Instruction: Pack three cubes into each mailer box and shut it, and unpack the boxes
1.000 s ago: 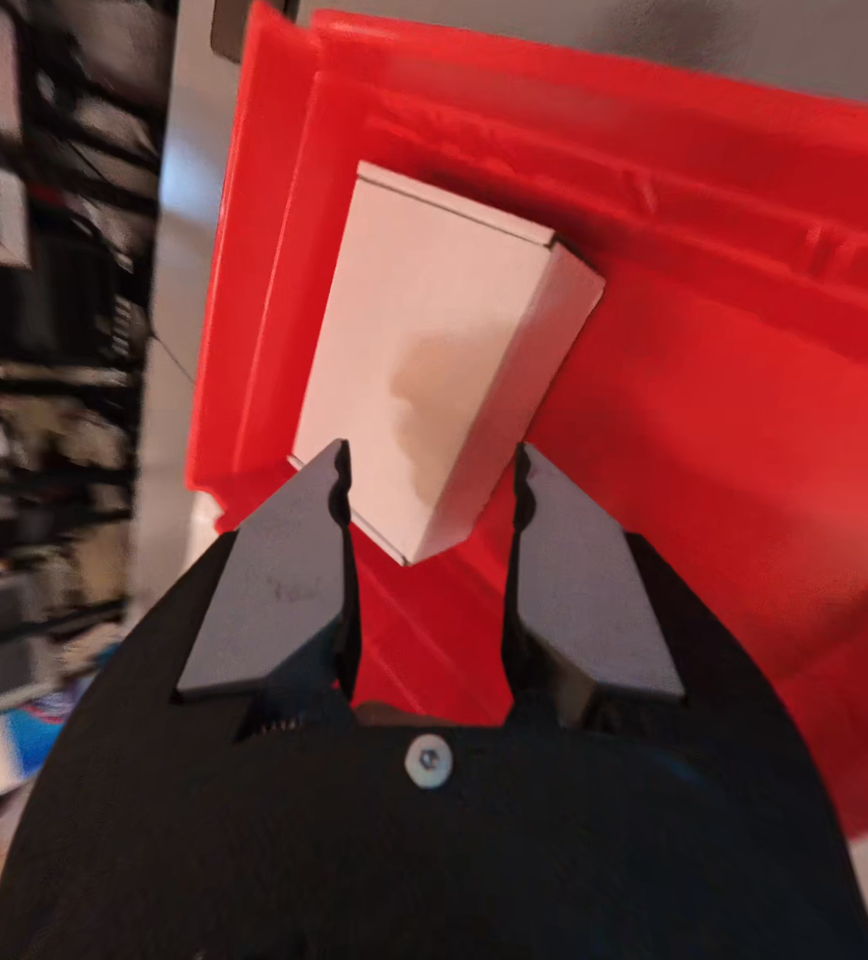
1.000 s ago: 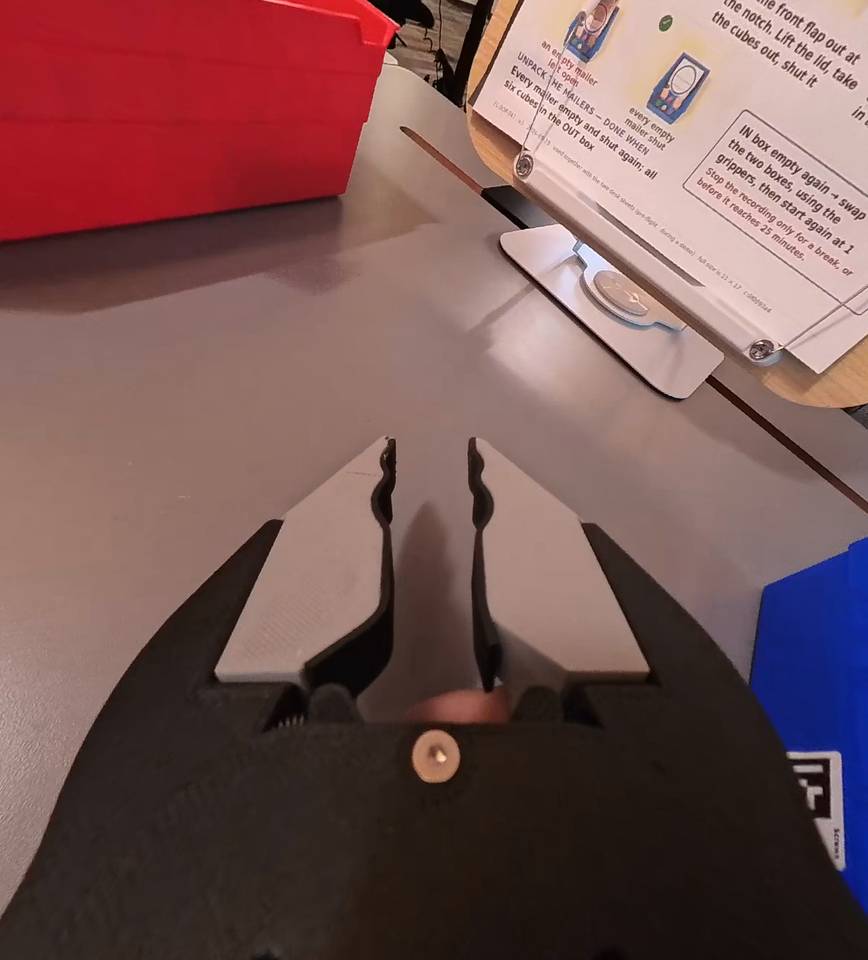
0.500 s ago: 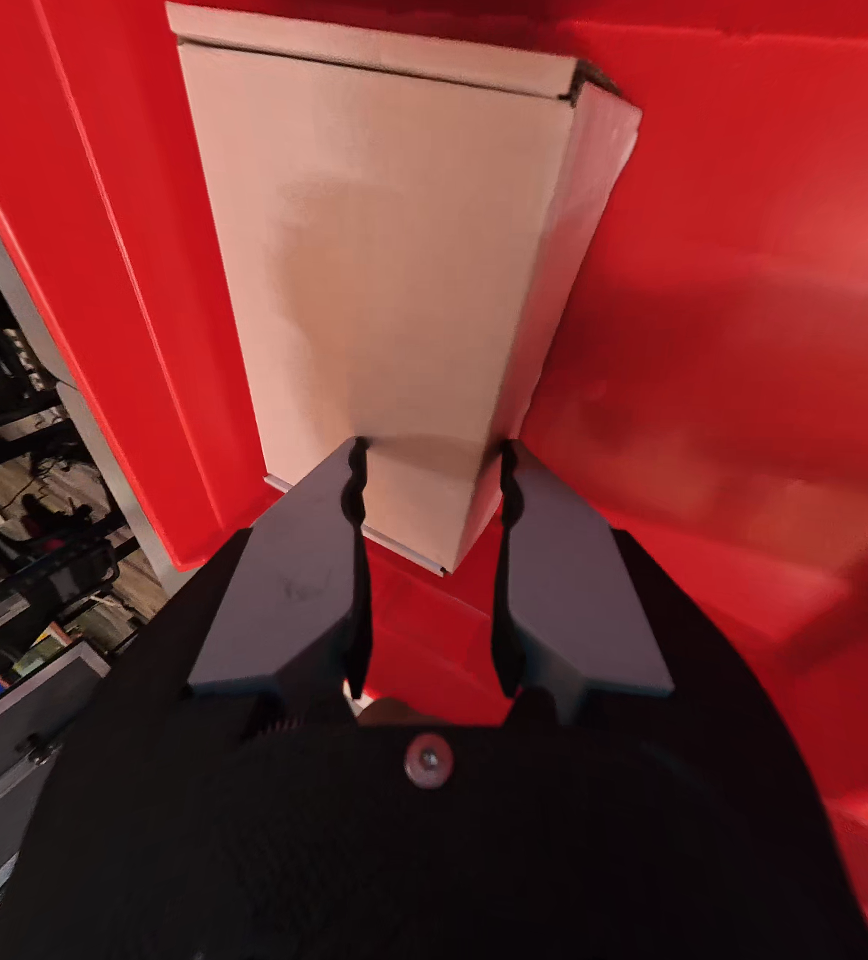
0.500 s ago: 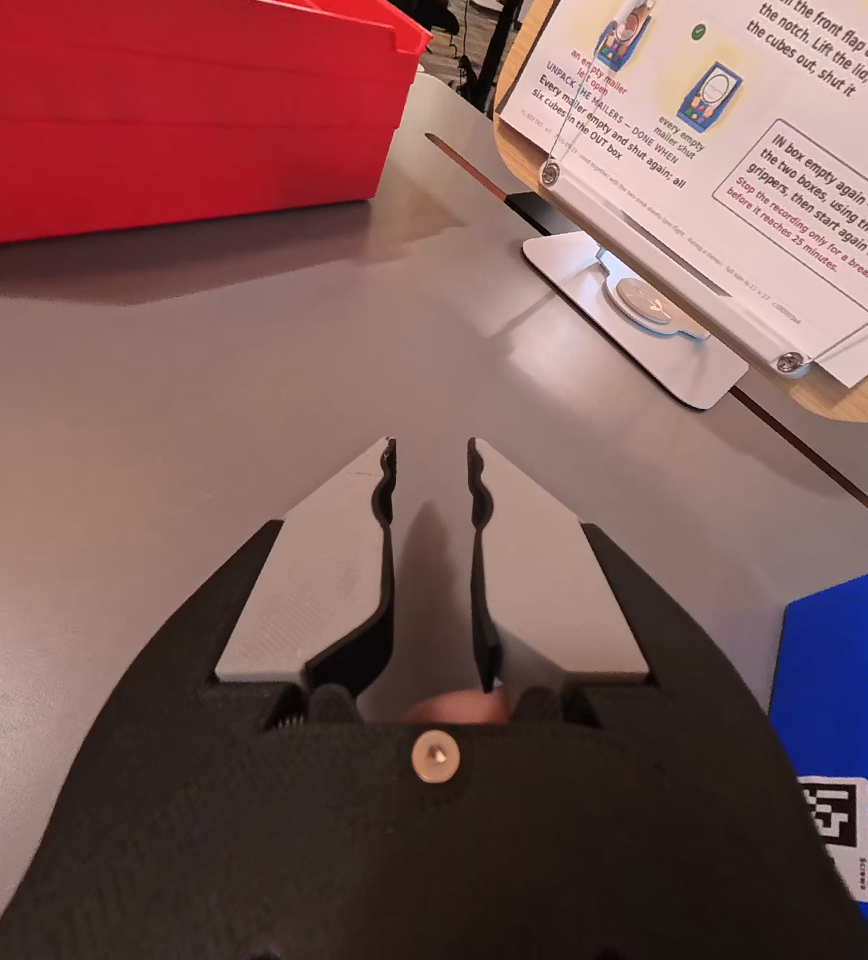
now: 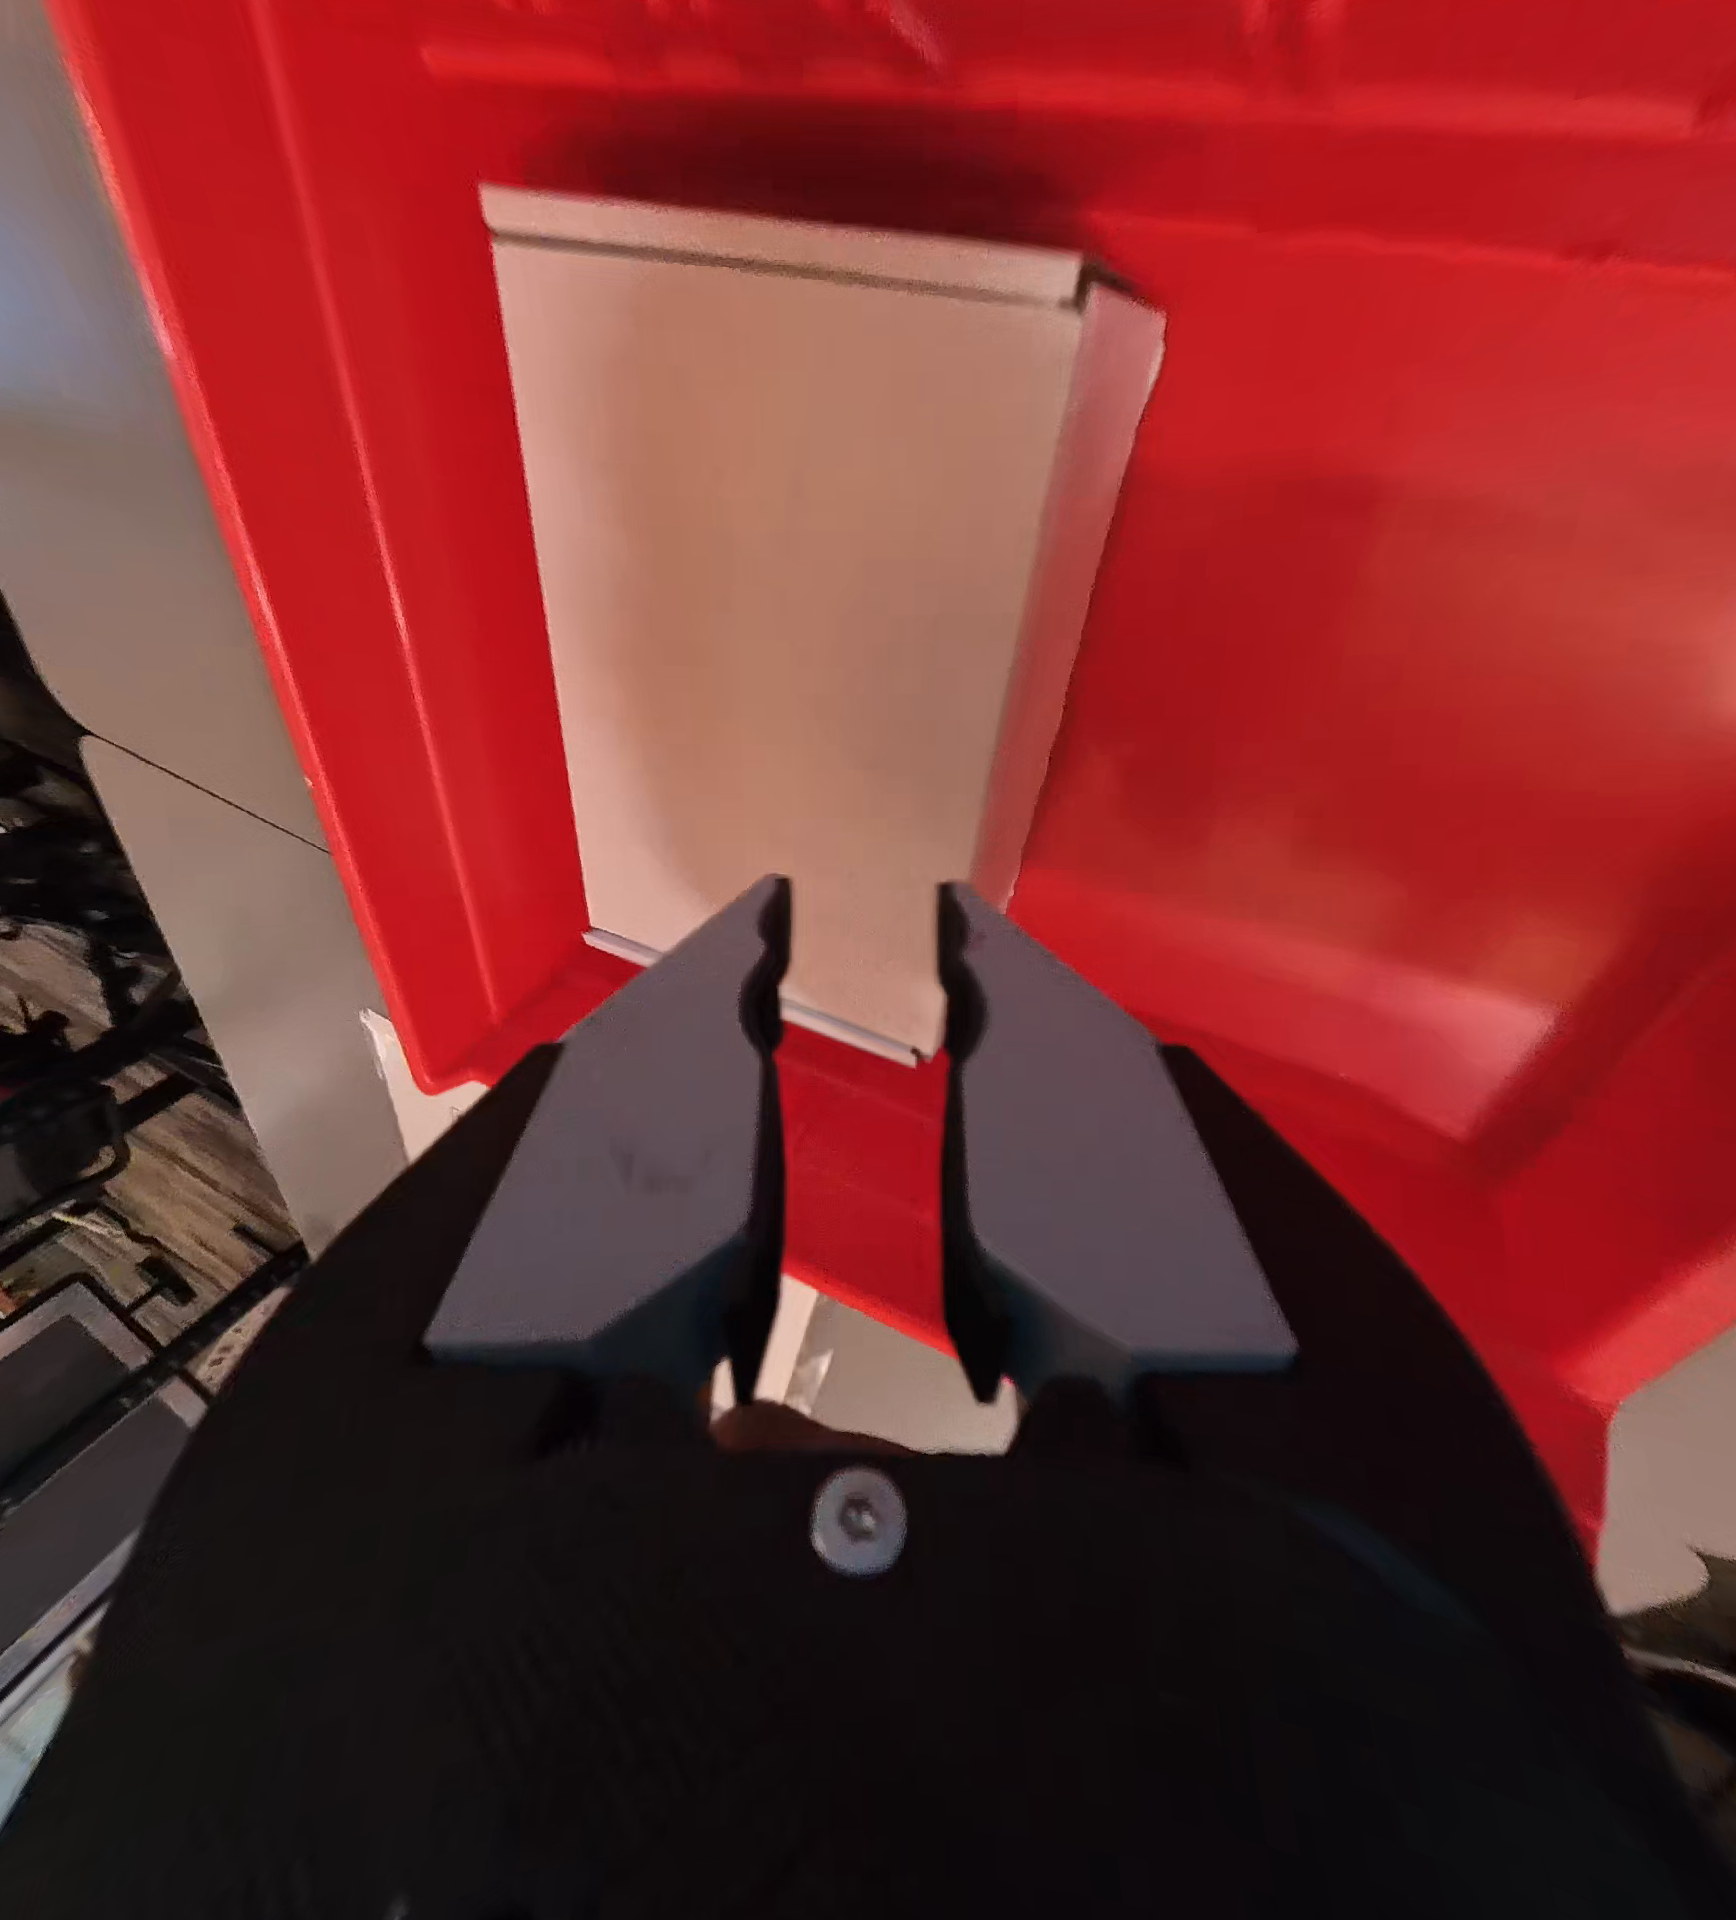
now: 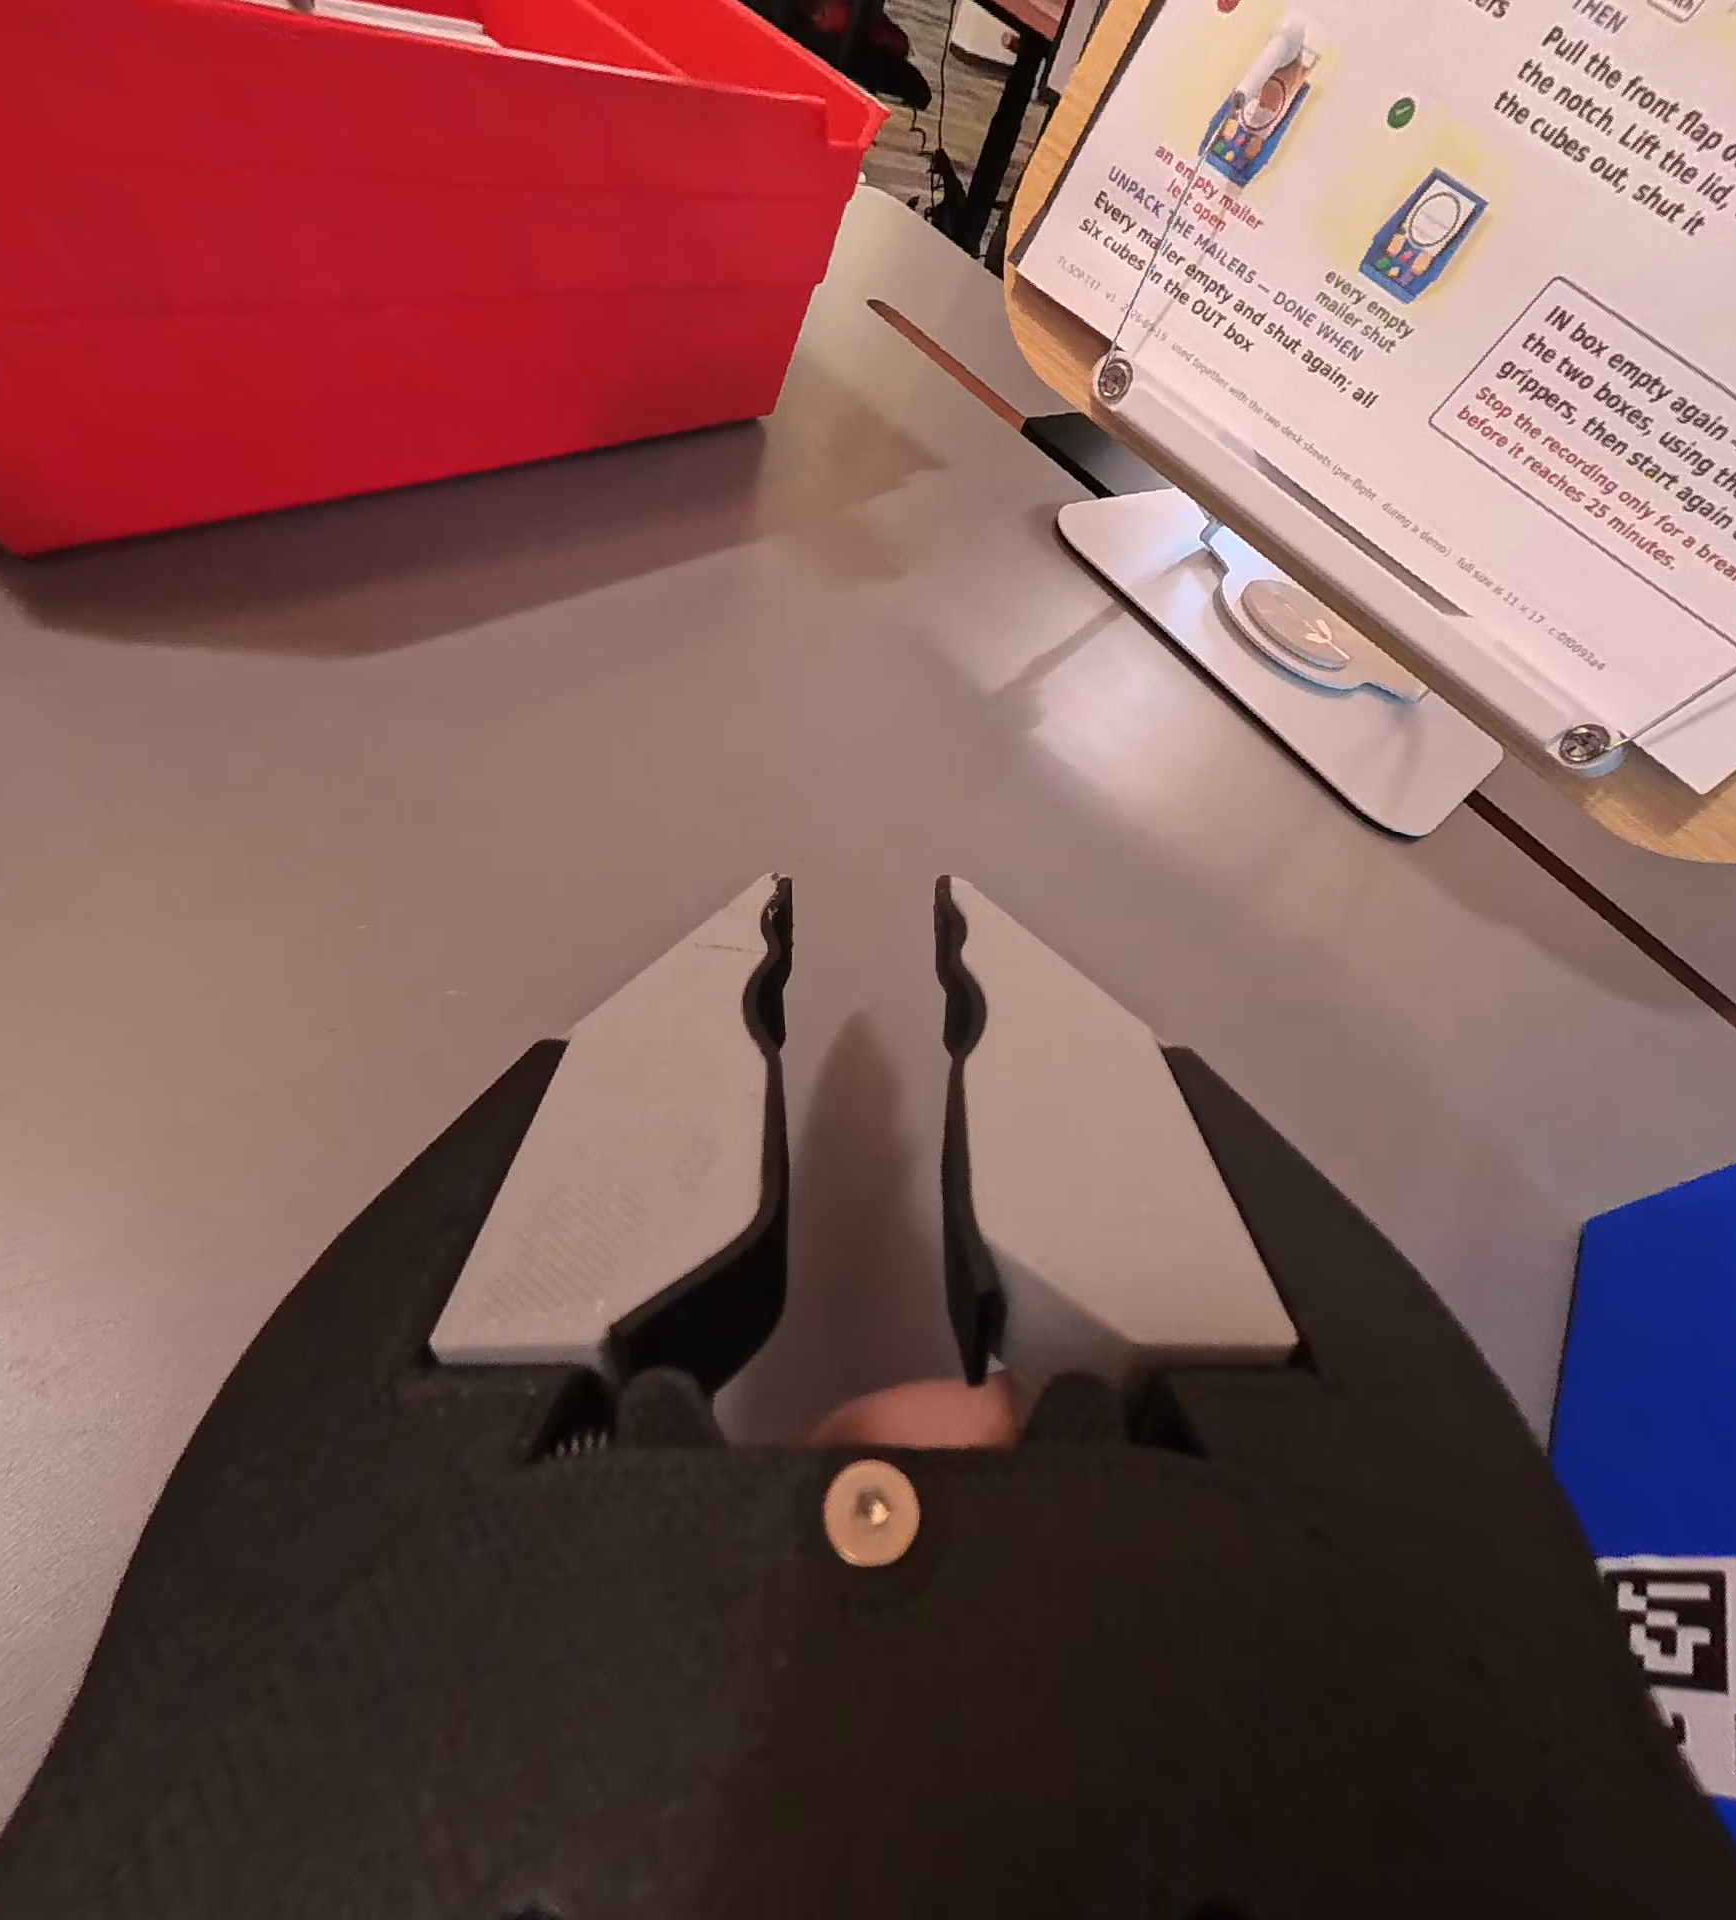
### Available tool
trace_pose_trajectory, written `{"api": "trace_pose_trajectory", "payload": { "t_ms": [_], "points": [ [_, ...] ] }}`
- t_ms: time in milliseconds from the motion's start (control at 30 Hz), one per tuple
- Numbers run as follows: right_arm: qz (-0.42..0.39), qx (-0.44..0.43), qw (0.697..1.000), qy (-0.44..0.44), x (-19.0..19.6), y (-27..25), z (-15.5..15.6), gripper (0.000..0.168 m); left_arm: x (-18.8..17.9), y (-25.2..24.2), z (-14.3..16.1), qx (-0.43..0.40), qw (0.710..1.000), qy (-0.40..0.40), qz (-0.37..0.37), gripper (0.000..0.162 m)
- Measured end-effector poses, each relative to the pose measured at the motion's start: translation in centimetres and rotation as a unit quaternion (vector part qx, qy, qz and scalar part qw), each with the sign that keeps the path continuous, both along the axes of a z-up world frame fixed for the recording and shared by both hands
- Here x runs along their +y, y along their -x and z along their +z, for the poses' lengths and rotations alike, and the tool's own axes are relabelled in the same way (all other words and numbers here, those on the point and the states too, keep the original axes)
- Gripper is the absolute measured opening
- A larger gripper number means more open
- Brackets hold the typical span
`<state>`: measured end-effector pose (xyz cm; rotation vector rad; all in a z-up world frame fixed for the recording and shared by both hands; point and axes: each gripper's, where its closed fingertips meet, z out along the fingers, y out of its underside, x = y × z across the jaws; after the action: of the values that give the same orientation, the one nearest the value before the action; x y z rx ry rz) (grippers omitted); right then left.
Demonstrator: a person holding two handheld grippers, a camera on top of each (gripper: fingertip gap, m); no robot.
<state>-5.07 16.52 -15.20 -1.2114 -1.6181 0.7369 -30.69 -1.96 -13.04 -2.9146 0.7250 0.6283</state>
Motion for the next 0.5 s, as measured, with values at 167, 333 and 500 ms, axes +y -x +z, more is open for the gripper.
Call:
{"api": "trace_pose_trajectory", "payload": {
  "t_ms": [167, 333, 500],
  "points": [
    [0.001, 0.002, 1.000, 0.002, -0.1, -0.2, 0.1, 0.025, 1.0, 0.2, -0.3, 0.050, 0.998, -0.027, -0.019, 0.072],
    [0.002, -0.001, 1.000, -0.001, -0.2, -0.2, 0.0, 0.025, 2.4, -0.3, -2.3, 0.053, 0.997, -0.043, -0.040, 0.084],
    [0.003, -0.002, 1.000, -0.002, -0.3, -0.2, 0.0, 0.025, 2.7, 1.2, -4.9, 0.075, 0.996, -0.010, -0.044, 0.095]
  ]
}}
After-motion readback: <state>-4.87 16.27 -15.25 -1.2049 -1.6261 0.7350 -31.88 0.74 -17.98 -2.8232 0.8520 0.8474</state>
